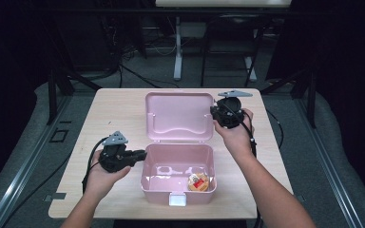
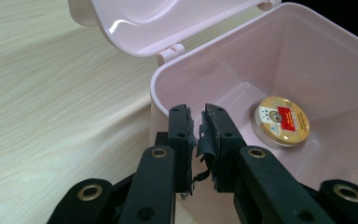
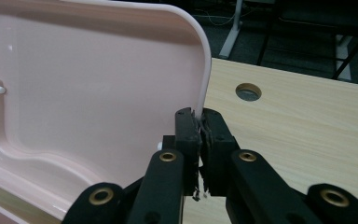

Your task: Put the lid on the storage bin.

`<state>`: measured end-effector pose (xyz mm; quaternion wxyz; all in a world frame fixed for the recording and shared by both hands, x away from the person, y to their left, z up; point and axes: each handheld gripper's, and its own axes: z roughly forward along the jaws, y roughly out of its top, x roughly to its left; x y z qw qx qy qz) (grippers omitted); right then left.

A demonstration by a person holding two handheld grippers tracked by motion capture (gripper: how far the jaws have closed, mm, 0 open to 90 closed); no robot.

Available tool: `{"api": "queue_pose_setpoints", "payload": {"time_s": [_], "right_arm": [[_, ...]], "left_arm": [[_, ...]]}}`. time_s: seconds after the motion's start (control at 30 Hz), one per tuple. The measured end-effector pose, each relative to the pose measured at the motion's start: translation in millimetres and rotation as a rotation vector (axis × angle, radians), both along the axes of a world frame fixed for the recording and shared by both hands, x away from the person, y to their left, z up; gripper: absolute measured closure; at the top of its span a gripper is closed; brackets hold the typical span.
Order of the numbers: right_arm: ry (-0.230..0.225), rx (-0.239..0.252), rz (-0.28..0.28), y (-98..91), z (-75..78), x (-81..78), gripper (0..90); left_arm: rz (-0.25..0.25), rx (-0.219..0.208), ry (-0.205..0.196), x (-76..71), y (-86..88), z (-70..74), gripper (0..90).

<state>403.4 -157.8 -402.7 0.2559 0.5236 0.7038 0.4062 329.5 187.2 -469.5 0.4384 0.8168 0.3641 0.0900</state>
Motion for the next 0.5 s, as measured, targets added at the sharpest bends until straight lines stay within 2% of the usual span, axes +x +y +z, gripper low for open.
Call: {"api": "queue_pose_setpoints", "payload": {"time_s": [0.23,0.5], "right_arm": [[-0.021,0.018,0.004,-1.6,0.7,-6.5,86.5],[-0.059,0.0,0.019,-1.7,2.7,-17.1,86.5]], "left_arm": [[-0.002,0.002,0.001,0.0,0.1,0.2,81.3],[-0.004,0.0,0.002,0.2,0.4,0.1,81.3]]}}
